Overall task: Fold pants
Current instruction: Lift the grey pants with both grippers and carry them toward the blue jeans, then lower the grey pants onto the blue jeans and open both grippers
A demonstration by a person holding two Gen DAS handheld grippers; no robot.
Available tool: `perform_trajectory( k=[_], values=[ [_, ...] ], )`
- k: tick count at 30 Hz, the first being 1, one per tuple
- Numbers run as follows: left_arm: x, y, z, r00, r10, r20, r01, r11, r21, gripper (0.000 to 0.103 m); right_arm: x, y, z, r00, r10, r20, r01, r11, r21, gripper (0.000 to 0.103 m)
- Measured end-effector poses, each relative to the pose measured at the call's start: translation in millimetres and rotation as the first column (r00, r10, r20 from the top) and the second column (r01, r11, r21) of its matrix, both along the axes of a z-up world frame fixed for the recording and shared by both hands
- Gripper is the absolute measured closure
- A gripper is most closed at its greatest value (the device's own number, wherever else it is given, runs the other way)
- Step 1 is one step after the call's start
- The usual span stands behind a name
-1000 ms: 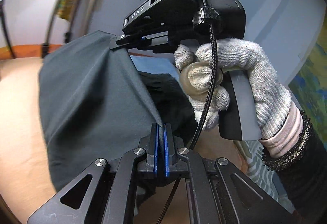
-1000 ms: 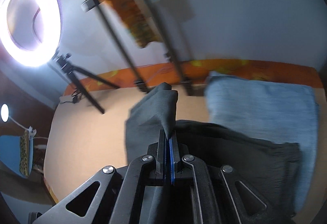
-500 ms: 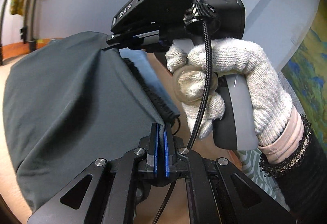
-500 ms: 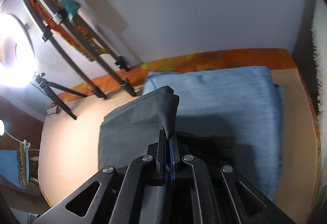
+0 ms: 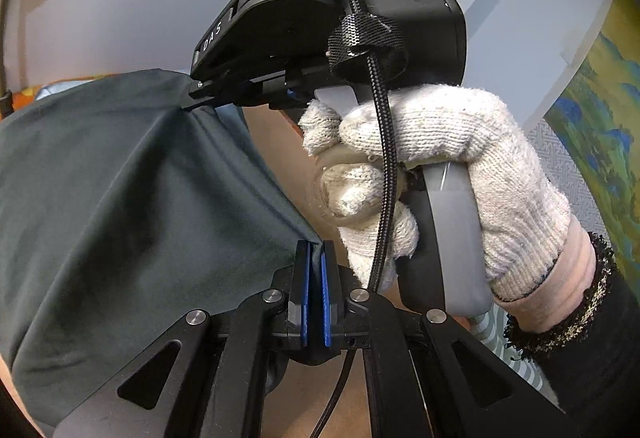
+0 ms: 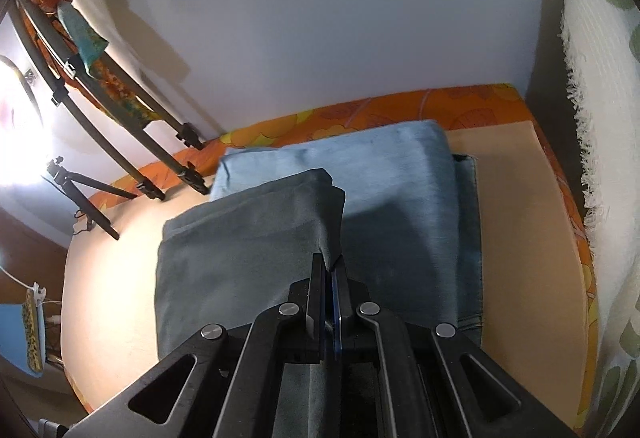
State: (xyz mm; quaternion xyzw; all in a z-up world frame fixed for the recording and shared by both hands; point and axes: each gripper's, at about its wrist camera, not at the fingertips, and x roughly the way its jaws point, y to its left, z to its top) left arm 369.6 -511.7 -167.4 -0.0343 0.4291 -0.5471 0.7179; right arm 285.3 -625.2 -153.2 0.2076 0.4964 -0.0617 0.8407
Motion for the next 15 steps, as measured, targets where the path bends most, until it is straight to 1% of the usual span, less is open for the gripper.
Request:
perform_trajectory(
  k=[4,6,8,9,10,11,12,14,15],
  values=[
    [9.1,3.2,1.3,1.000,0.002,0.004,-0.002,1.000,0.022,0.100,-0.1,-4.9,-11.0,1.000,-0.001,-0.007,0.001,1.000,0.020,0.103],
    [12.2,0.4,6.8,0.999,0.005,0.042,-0.007,0.999,0.053,0.099,0.4,-5.5,-13.2,1.000,0.006,-0.008,-0.006,1.000,0.015,0.103],
    [10.6,8.0,12.9,0.997,-0.001,0.074,-0.005,0.997,0.075,0.098,1.5,-4.9,-13.8,1.000,0.008,-0.007,-0.008,1.000,0.002,0.102],
    [9.3,6.5,15.5,0.996,-0.003,0.088,-0.005,0.996,0.085,0.093,1.4,-4.1,-12.7,1.000,0.005,-0.005,-0.005,1.000,-0.016,0.096],
    [10.8,9.2,18.7,0.995,-0.003,0.104,-0.007,0.995,0.096,0.091,1.3,-3.5,-10.8,1.000,0.004,-0.001,-0.004,1.000,-0.030,0.093],
    [14.4,14.8,22.0,0.993,0.000,0.121,-0.013,0.994,0.106,0.088,0.3,-3.0,-8.4,1.000,0.001,0.001,-0.001,0.999,-0.041,0.087],
    [13.3,18.6,21.9,0.992,0.000,0.129,-0.014,0.994,0.110,0.088,-0.7,-2.8,-5.8,1.000,-0.003,0.005,0.003,0.999,-0.053,0.073],
    [19.4,27.4,27.7,0.989,0.008,0.148,-0.025,0.993,0.115,0.087,-5.1,-0.7,3.5,0.999,-0.018,0.030,0.021,0.995,-0.100,0.059],
    [20.8,31.4,29.7,0.988,0.011,0.153,-0.029,0.993,0.117,0.083,-7.1,0.7,8.3,0.999,-0.022,0.043,0.027,0.993,-0.119,0.059]
  ],
)
